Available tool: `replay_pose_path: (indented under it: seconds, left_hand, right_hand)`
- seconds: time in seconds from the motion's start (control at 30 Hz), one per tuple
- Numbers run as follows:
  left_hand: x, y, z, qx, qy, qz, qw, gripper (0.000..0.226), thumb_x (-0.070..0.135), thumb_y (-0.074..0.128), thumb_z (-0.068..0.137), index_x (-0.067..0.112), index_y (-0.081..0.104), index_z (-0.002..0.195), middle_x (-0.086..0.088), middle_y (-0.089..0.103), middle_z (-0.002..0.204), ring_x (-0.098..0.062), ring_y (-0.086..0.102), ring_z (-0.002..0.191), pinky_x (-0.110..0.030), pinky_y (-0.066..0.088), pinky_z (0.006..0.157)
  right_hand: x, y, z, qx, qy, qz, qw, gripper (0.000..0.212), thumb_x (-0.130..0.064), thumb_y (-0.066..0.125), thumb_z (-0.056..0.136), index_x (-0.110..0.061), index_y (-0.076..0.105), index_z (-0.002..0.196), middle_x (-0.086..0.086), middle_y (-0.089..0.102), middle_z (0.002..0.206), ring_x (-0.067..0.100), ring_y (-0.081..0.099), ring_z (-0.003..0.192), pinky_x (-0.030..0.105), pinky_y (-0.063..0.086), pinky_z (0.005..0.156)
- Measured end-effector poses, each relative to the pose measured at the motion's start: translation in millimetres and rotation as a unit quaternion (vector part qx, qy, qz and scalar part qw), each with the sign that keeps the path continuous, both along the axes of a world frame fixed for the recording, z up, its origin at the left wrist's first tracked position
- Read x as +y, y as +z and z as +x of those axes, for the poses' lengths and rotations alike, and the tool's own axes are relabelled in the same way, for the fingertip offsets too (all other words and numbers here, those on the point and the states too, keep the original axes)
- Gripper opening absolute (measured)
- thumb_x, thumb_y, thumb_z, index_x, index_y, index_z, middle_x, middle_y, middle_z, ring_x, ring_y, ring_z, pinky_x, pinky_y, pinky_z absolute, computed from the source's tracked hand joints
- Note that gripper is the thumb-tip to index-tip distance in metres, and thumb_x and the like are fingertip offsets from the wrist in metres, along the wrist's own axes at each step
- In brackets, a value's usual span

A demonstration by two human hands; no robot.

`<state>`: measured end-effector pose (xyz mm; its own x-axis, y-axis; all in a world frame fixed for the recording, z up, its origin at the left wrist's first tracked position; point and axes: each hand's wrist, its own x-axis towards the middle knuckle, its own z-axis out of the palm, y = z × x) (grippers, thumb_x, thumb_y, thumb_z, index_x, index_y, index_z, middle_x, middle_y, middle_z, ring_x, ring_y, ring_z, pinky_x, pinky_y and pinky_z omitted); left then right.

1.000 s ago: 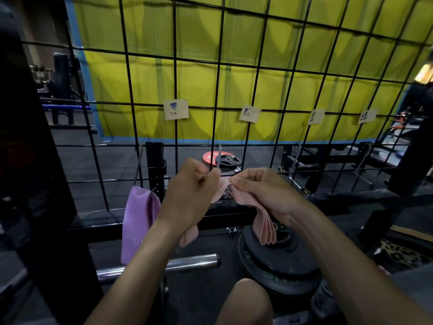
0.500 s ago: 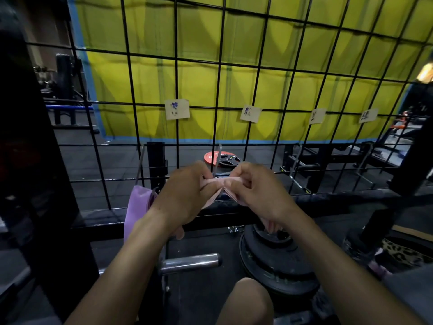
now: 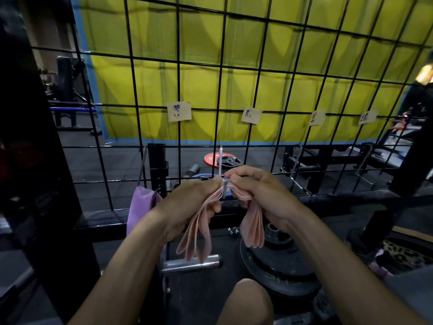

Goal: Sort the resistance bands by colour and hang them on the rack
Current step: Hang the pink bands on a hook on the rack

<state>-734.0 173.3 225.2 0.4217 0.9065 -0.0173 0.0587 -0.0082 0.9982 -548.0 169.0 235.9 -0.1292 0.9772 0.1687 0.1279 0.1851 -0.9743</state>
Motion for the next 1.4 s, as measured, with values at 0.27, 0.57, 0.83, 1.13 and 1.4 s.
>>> replay_pose_path:
  seconds: [0.27,0.57,0.83,1.13,1.4]
  left_hand:
    - [-8.7,-15.8,10.3,-0.170,-0.011,-0.115,0.979,0.036,0.045,0.060,0.095,0.017,0.053,0.074,0.002,0.031,0.057,-0.011,0.024,0.047,-0.023,0.021,0.045]
    - [-20.1,-41.5,30.7,-0.311,0.056,-0.075,0.946,0.045,0.049,0.055,0.097,0.017,0.073,0.072,0.003,0.031,0.054,-0.009,0.029,0.043,-0.025,0.023,0.045]
    - [-29.8,-47.4,40.5,-0.325,0.084,-0.083,0.938,0.045,0.051,0.056,0.093,0.024,0.069,0.060,0.002,0.029,0.058,-0.009,0.026,0.044,-0.024,0.021,0.044]
    - [-24.6,-46.1,34.1,-0.291,0.072,-0.091,0.950,0.044,0.049,0.057,0.095,0.020,0.069,0.065,0.002,0.034,0.056,-0.011,0.027,0.046,-0.025,0.022,0.046]
    - [-37.8,-58.9,19.6,-0.250,0.027,-0.057,0.966,0.034,0.029,0.051,0.103,-0.001,0.065,0.109,-0.024,0.070,0.090,-0.034,0.068,0.082,-0.044,0.057,0.076]
  right_hand:
    - [-7.7,-14.3,-9.2,0.092,0.011,-0.062,0.994,0.021,-0.028,0.056,0.102,-0.010,0.067,0.102,0.002,0.057,0.068,0.014,0.048,0.056,0.030,0.041,0.056]
    - [-38.7,-25.1,-8.3,-0.039,0.053,-0.013,0.998,0.050,-0.052,0.067,0.088,-0.033,0.056,0.133,-0.004,0.071,0.113,0.008,0.070,0.103,0.030,0.053,0.089]
    - [-44.8,-38.5,-12.5,-0.163,-0.073,0.252,0.951,0.027,-0.014,0.058,0.102,-0.023,0.063,0.127,-0.015,0.068,0.112,0.007,0.070,0.096,0.026,0.058,0.075]
    - [-38.0,-41.4,-14.0,-0.385,-0.183,0.345,0.836,0.022,-0.029,0.051,0.101,-0.025,0.063,0.119,-0.014,0.063,0.079,0.008,0.056,0.074,0.032,0.046,0.081]
    - [-38.6,-42.9,-5.8,-0.194,-0.102,0.221,0.950,0.026,-0.033,0.050,0.105,-0.021,0.069,0.093,0.001,0.070,0.078,0.023,0.066,0.072,0.044,0.053,0.066]
